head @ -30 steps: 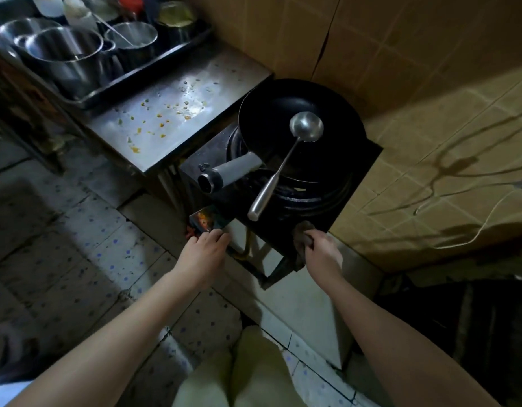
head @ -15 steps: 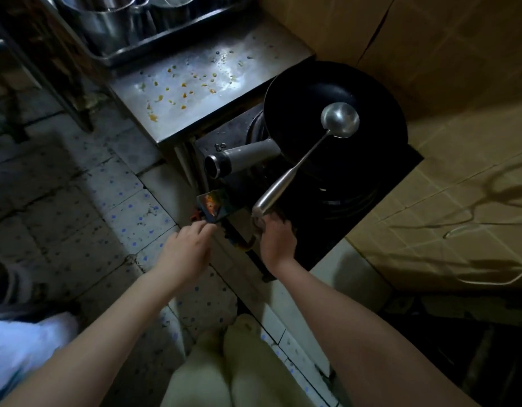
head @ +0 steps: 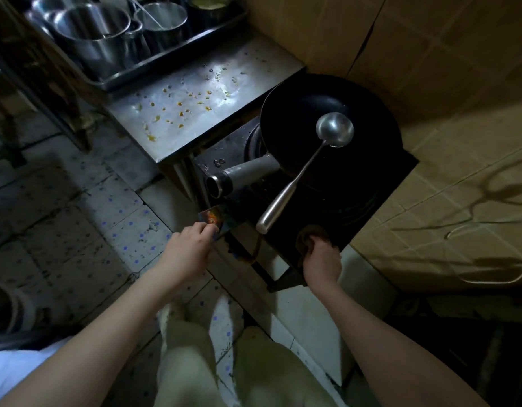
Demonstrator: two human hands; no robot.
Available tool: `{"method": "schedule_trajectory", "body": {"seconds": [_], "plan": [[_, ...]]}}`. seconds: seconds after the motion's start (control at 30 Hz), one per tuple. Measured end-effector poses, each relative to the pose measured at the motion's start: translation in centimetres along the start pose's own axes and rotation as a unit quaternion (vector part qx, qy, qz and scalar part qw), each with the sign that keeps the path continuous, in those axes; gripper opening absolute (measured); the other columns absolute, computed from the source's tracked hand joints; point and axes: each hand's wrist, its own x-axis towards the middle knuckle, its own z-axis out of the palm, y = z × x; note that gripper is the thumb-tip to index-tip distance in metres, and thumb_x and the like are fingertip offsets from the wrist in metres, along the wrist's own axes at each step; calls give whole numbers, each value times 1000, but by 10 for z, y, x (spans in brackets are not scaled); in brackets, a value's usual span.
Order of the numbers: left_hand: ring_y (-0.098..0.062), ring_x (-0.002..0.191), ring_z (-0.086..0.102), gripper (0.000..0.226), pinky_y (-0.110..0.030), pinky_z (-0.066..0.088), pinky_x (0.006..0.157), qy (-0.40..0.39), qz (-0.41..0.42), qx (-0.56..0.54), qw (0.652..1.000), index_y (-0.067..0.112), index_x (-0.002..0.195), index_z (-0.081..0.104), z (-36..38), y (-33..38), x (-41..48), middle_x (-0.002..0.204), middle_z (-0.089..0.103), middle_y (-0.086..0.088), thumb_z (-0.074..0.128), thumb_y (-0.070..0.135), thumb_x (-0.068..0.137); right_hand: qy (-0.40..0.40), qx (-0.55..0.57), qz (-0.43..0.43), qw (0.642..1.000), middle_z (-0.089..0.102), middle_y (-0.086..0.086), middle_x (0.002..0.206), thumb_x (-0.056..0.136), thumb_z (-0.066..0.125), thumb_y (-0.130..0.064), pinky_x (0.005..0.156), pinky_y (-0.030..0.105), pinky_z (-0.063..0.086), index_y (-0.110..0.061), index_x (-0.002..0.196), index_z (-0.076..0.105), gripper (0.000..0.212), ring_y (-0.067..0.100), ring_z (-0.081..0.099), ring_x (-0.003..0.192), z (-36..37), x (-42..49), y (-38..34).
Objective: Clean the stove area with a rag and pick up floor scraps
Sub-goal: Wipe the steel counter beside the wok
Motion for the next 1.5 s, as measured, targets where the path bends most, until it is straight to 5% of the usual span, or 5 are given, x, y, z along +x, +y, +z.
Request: {"method": "schedule_trajectory", "body": {"seconds": [0.2, 0.37, 0.53, 0.7, 1.5], "plan": [[-26, 117, 51, 46, -37, 46, 87, 3, 37, 29, 999, 19, 136, 37, -19, -51, 30, 138, 44, -5, 48, 27, 92, 15, 58, -37, 997, 59, 6, 124, 93, 47, -12, 92, 48, 46, -17, 117, 58, 27, 31, 51, 115, 30, -8, -63], [-28, 113, 52, 48, -37, 44, 83, -3, 84, 63, 994, 22, 136, 38, -46, -112, 66, 136, 45, -3, 47, 26, 89, 14, 295, 130, 947, 57, 7, 120, 90, 51, -21, 93, 38, 47, -19, 121, 53, 31, 28, 55, 112, 50, -10, -105], [-28, 114, 52, 47, -36, 44, 83, -3, 156, 91, 983, 20, 138, 37, -82, -167, 113, 137, 44, -3, 46, 26, 93, 90, 232, 154, 956, 62, 9, 113, 94, 46, -17, 80, 30, 42, -18, 122, 55, 29, 29, 54, 105, 69, 1, -159], [-29, 105, 57, 41, -36, 46, 78, -14, 216, 102, 971, 16, 132, 43, -114, -210, 152, 128, 51, -5, 46, 26, 93, 139, 368, 293, 871, 57, 17, 122, 93, 54, -16, 90, 29, 39, -2, 123, 52, 33, 28, 54, 108, 80, 8, -217], [-24, 120, 50, 47, -36, 44, 91, -47, 266, 98, 958, 19, 139, 35, -135, -223, 266, 141, 44, -4, 48, 28, 95, 31, 98, 135, 985, 38, -5, 149, 97, 46, -21, 100, 30, 39, -28, 138, 45, 42, 20, 37, 127, 107, 99, -294]]}}
